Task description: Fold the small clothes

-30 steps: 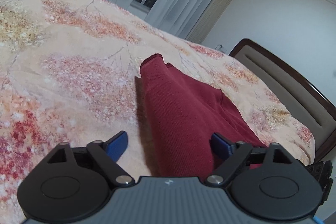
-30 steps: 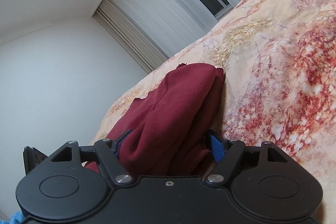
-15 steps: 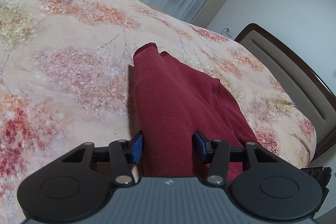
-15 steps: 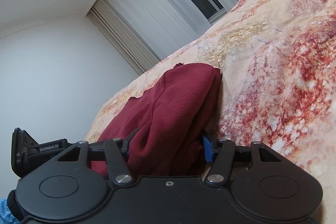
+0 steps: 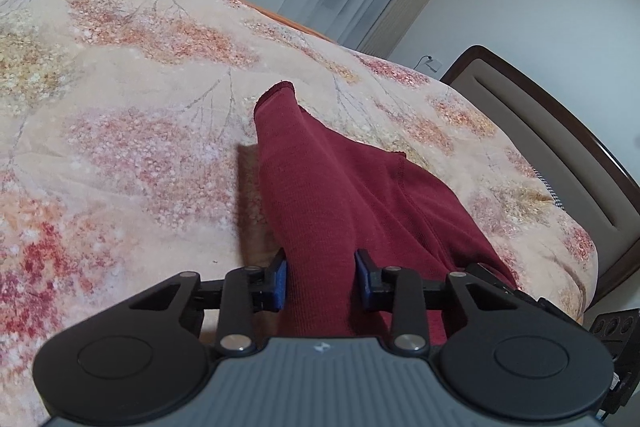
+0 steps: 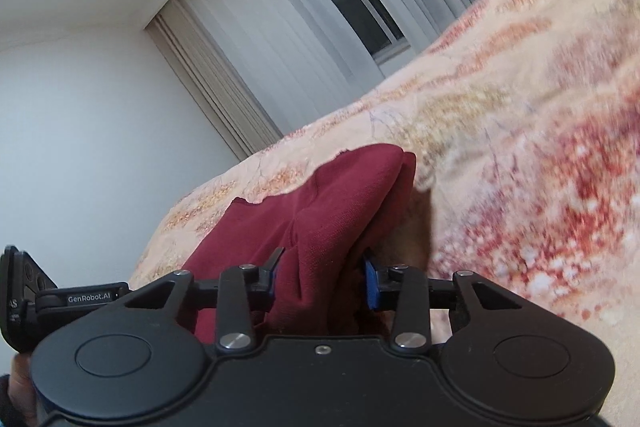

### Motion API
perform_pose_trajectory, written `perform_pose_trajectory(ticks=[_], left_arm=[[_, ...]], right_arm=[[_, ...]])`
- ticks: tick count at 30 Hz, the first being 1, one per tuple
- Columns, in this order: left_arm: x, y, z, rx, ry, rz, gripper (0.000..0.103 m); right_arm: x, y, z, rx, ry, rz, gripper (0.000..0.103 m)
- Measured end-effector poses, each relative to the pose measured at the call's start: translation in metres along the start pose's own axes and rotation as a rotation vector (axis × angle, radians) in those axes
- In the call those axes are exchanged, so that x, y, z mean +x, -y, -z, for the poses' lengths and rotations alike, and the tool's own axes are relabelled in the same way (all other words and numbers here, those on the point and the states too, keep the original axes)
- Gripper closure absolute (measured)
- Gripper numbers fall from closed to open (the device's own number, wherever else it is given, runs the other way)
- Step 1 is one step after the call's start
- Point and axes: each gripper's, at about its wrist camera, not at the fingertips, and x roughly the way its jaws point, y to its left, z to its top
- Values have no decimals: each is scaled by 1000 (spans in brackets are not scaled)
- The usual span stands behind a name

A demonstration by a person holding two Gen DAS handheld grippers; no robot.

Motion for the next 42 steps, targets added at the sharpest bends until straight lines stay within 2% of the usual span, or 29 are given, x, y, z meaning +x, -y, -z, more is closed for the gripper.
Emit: perform_pose_trajectory(ticks=[10, 20, 27, 33, 40, 42], left_arm=[[-16, 13, -7, 32, 31, -37, 72], [-39, 7, -19, 73, 69, -87, 73], [-72, -13, -34, 98, 145, -149, 73], [-99, -43, -44, 92, 190, -211, 73], [-110, -85, -31, 62, 223, -249, 73], [-107, -100, -22, 21, 215, -245, 73]], right_arm=[[-5, -38, -6, -146, 55, 10, 63], [9, -60, -5, -134, 82, -47, 64], [36, -98, 4, -161, 107, -111, 64], [67, -131, 16, -128, 95, -172, 64], [95, -158, 40, -164, 30, -187, 64], [101, -157, 47, -174, 5, -171, 64]])
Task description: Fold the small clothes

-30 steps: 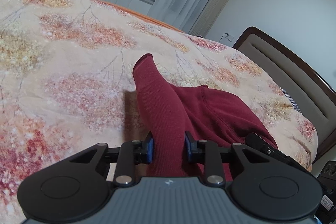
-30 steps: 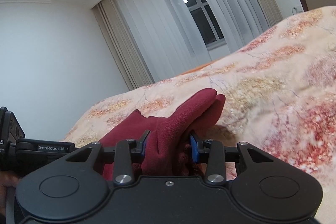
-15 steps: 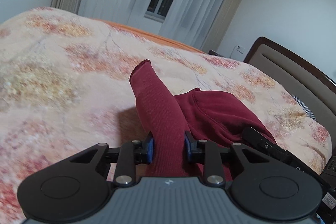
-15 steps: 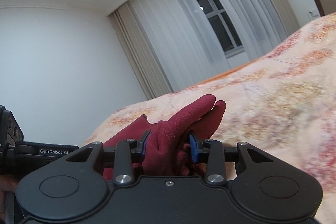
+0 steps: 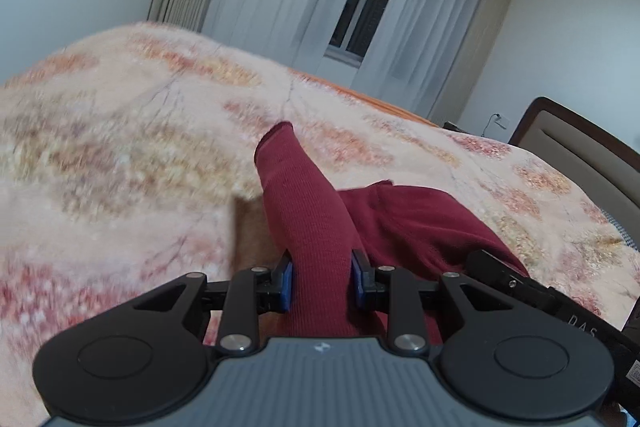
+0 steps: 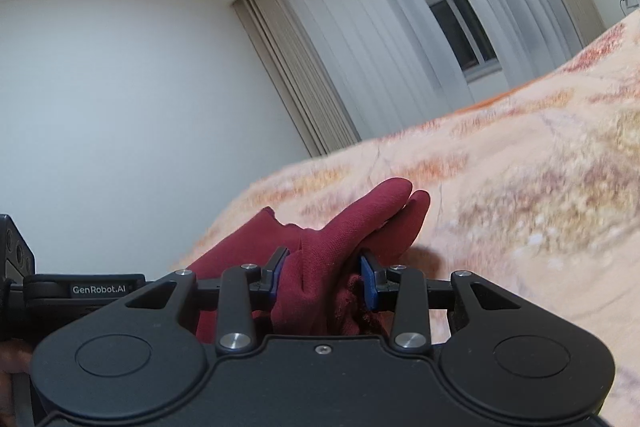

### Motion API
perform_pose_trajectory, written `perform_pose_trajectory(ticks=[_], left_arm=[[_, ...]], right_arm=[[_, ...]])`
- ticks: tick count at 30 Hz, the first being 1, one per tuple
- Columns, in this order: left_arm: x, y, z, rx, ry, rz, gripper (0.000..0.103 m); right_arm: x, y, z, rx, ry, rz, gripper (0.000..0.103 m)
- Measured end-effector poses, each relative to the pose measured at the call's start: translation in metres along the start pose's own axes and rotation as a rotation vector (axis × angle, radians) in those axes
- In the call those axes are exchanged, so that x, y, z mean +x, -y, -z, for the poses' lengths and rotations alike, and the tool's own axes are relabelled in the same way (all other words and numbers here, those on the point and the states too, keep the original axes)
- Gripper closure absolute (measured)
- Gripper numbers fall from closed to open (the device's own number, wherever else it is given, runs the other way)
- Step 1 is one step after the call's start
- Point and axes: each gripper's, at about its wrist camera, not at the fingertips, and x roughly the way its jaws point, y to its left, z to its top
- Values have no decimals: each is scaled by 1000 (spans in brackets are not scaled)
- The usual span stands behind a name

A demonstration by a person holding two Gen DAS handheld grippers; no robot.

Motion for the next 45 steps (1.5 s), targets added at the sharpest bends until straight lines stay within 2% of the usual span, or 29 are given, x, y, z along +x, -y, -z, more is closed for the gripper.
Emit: perform_pose_trajectory(ticks=[6, 10, 13, 15, 17, 23, 34, 45], left_arm=[[0, -17, 9, -71, 6, 13, 72], [-2, -14, 8, -70, -4, -9, 62], [-5, -15, 8, -85, -8, -14, 48], [-9, -14, 8, -82, 1, -27, 37], [-15, -11, 7, -71, 19, -57, 21], [-34, 0, 7, -26, 61, -90, 1], [-74, 18, 18, 48, 151, -127, 1], [-127, 37, 49, 143, 260, -151, 0]], right_arm=[[-3, 7, 10, 19, -32, 34, 61], [-5, 8, 11, 13, -40, 56, 53], [-10, 8, 11, 2, -31, 65, 41], [-16, 6, 9, -12, -16, 70, 29], [-22, 4, 9, -32, 0, 86, 19], [-41, -4, 6, -74, 43, 111, 0], [-79, -27, 3, -136, 109, 150, 1], [-136, -61, 16, -177, 218, 214, 1]])
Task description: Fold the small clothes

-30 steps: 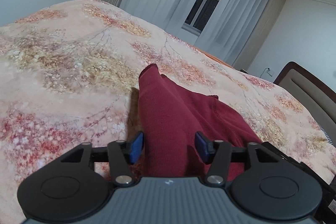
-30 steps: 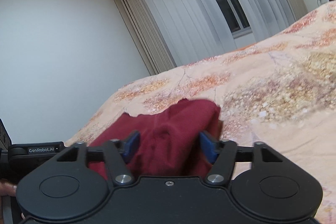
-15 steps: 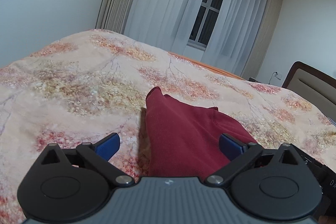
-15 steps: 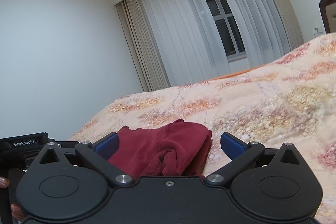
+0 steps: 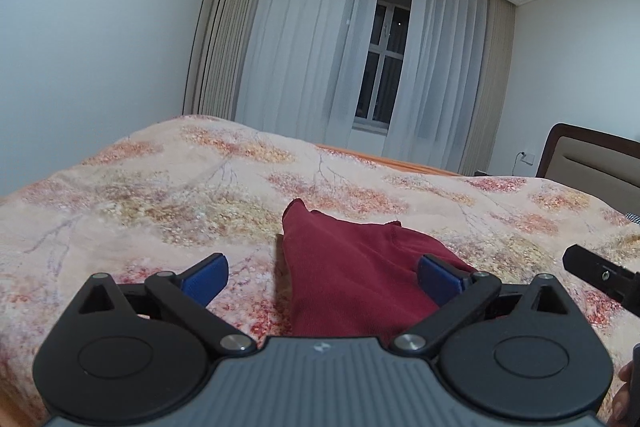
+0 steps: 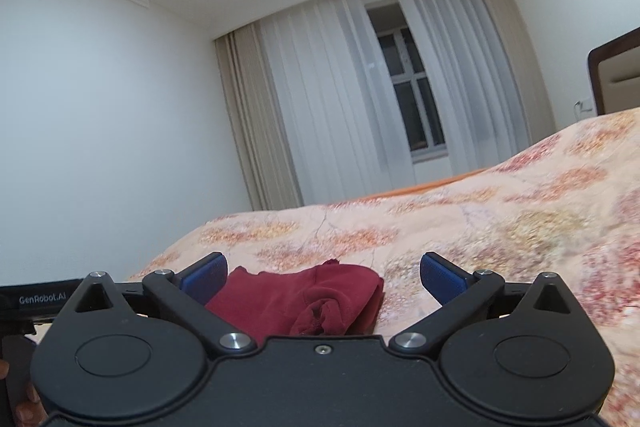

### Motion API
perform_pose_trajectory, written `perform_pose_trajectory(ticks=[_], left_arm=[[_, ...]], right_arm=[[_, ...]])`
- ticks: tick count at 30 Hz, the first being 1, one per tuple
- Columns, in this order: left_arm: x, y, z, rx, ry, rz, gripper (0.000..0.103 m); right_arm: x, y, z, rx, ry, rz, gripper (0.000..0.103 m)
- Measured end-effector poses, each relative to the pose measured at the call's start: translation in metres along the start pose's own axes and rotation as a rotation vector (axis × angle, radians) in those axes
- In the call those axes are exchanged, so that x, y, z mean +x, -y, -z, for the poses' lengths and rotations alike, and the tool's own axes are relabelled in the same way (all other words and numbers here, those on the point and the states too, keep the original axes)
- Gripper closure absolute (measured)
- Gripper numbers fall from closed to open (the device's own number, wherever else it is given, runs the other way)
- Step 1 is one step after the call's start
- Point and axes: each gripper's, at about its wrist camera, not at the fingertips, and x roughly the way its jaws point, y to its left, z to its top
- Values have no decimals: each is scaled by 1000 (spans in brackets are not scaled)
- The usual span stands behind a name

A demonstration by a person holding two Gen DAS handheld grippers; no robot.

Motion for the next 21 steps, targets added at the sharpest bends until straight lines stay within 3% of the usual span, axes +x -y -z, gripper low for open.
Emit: perform_pose_trajectory(ticks=[9, 21], left_arm=[[-45, -9, 19, -24, 22, 3, 0], [-88, -6, 40, 48, 53, -39, 0]], right_arm=[[-53, -16, 7, -40, 60, 31, 1], [-97, -40, 32, -116, 94, 48, 1]])
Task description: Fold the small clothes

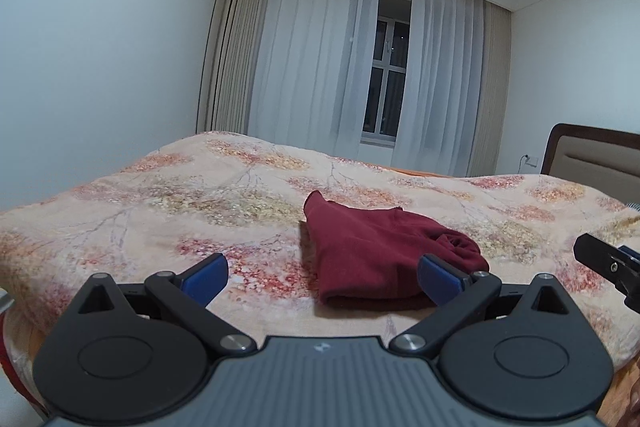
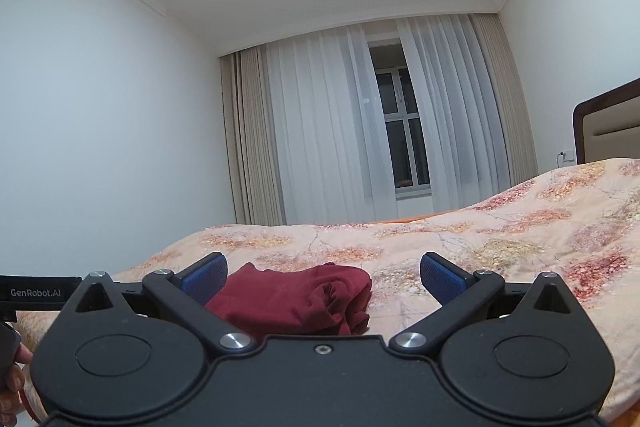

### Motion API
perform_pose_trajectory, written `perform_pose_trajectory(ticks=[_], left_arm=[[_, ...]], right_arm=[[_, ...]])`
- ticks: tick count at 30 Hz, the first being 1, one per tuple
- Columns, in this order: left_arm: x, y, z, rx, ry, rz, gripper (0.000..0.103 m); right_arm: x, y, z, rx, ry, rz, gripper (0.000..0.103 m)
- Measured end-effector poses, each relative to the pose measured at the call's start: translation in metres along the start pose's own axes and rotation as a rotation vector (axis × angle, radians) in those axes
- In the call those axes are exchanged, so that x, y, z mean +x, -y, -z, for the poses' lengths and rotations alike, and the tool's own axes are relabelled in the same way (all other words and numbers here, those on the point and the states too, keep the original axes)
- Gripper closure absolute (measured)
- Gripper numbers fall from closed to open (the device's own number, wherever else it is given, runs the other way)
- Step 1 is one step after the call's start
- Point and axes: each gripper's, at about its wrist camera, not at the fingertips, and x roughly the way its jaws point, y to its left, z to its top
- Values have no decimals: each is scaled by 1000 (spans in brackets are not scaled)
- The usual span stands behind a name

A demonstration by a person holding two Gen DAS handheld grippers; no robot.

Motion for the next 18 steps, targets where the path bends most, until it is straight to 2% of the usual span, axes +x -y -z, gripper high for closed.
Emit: perform_pose_trajectory(ticks=[8, 18], left_arm=[[-16, 4, 16, 37, 3, -22, 0], [-17, 7, 36, 57, -16, -31, 0]], right_arm=[[-22, -6, 20, -29, 0, 56, 0], [-37, -1, 36, -59, 19, 110, 0]])
